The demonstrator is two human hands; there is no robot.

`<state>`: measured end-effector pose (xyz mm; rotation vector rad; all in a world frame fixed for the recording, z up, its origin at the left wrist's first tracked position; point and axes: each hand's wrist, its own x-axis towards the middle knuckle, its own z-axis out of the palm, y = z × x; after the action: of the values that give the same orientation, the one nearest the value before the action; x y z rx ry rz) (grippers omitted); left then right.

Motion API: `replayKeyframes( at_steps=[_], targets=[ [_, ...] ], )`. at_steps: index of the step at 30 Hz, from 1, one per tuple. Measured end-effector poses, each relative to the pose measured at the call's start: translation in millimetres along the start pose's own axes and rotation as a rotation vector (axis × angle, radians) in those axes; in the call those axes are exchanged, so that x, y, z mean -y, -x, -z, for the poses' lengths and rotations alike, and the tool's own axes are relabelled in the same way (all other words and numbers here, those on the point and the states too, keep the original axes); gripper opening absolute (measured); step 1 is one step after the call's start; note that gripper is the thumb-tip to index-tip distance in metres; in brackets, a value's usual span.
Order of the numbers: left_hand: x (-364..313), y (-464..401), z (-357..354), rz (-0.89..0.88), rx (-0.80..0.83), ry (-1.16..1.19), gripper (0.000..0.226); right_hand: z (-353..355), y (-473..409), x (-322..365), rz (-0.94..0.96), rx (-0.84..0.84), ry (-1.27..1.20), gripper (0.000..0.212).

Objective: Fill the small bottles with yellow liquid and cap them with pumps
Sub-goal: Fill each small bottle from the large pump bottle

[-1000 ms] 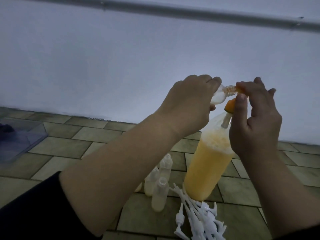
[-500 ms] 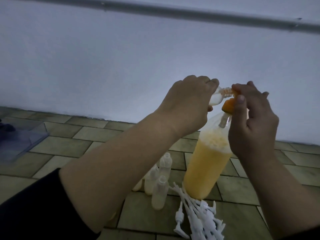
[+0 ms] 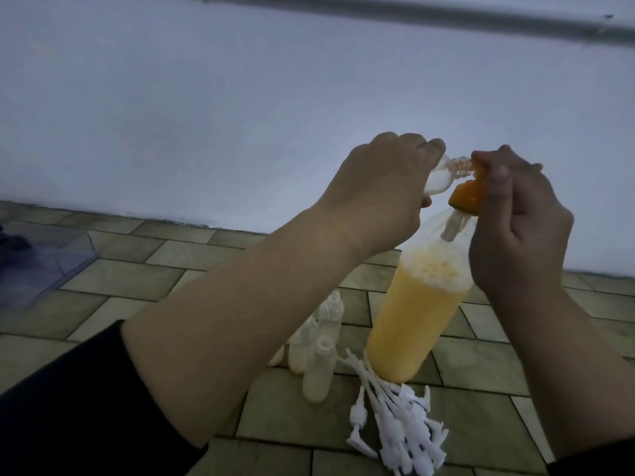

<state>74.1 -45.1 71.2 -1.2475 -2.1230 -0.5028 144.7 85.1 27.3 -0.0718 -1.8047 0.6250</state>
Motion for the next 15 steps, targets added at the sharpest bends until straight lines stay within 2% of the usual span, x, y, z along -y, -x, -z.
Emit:
replayKeyframes(
  at_steps=[6, 12, 15],
  targets=[
    [7, -3, 12, 0.018, 0.016, -0.018, 0.042, 5, -10, 11, 0.020, 0.080, -0.003, 0.052],
    [0, 0, 7, 0.022, -0.015, 0.004, 0.044, -4, 2, 2, 0.042, -0.043, 0.006, 0.049],
    [-1, 3, 2, 0.030, 0.017, 0.008, 0.044, -6, 8, -1, 0.005, -0.019, 0.032, 0.051]
  ],
)
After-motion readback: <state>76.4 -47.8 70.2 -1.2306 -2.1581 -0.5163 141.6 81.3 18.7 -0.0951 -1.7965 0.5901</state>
